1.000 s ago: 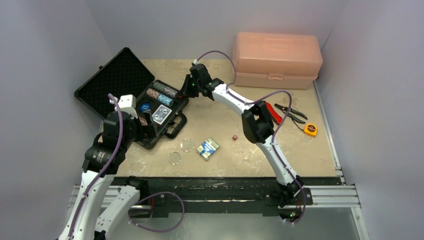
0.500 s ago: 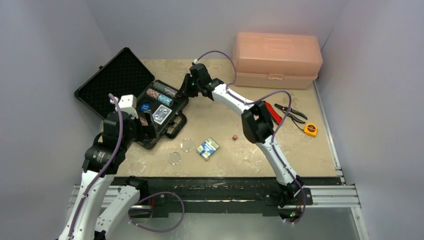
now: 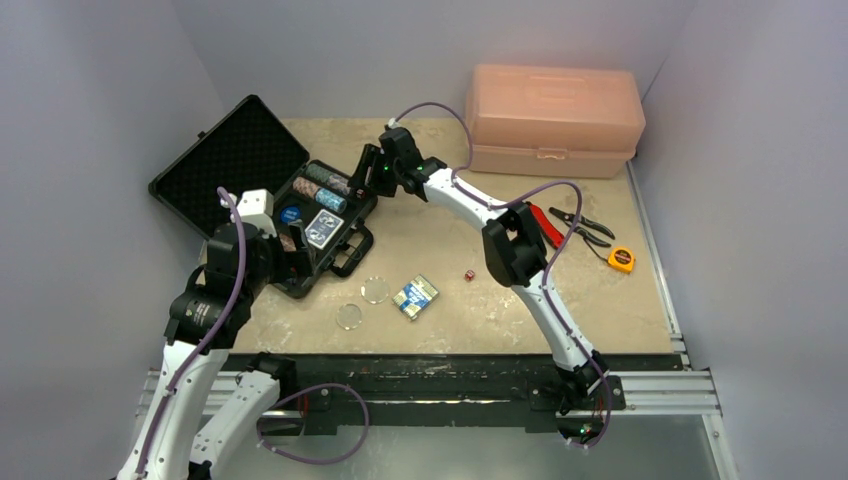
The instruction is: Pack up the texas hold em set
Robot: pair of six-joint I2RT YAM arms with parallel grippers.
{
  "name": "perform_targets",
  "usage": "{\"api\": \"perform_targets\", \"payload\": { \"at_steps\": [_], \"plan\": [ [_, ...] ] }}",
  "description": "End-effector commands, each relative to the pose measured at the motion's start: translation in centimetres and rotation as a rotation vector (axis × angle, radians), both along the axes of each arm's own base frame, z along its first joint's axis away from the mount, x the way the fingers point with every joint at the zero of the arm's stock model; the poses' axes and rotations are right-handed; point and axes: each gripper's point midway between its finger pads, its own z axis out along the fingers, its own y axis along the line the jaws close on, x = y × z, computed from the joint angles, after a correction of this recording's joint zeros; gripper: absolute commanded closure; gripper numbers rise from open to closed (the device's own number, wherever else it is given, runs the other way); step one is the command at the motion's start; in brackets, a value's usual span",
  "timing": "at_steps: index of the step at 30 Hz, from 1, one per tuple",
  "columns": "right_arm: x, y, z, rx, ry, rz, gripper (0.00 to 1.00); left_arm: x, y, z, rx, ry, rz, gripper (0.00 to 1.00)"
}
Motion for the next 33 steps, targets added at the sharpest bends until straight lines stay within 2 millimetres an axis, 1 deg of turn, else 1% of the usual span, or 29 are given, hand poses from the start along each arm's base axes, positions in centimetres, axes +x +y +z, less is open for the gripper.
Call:
{"api": "perform_targets", "payload": {
  "at_steps": [1,5,8,13,17,21,24,25,27,33],
  "plan": [
    [0.5,1.1,3.2,0.063,-0.058,0.010,0.35,0.5,-0.3,1.5,0.001,-0.055,-0.021,0.04],
    [0.6,1.1,3.4,0.068,-0.062,0.007,0.23,0.5,-0.2,1.5,0.002,-0.057,-0.018,0.04],
    [0.7,1.1,3.7,0.072,-0.065,0.005,0.18,0.5,-0.2,1.6,0.004,-0.058,-0.016,0.04],
    [0.7,1.0,4.1,0.074,-0.073,0.000,0.12,0.5,-0.2,1.6,0.003,-0.059,-0.016,0.04],
    [0.6,0.9,4.5,0.070,-0.075,-0.001,0.10,0.5,-0.1,1.6,0.006,-0.060,-0.013,0.04],
    [0.3,0.4,6.1,0.065,-0.101,0.004,0.09,0.5,0.0,1.6,0.008,-0.062,-0.006,0.04],
    [-0.1,-0.2,7.6,0.057,-0.122,0.005,0.09,0.4,0.3,1.9,0.012,-0.075,0.009,0.05],
    [-0.3,-0.4,8.4,0.060,-0.135,0.005,0.10,0.3,0.5,2.0,0.013,-0.084,0.015,0.05],
    [-0.9,-0.9,9.7,0.063,-0.151,0.006,0.10,0.2,0.6,2.2,0.014,-0.095,0.024,0.05],
    [-2.9,-3.0,11.6,0.029,-0.177,0.014,0.10,0.3,1.1,2.3,0.025,-0.103,0.046,0.06]
  ]
}}
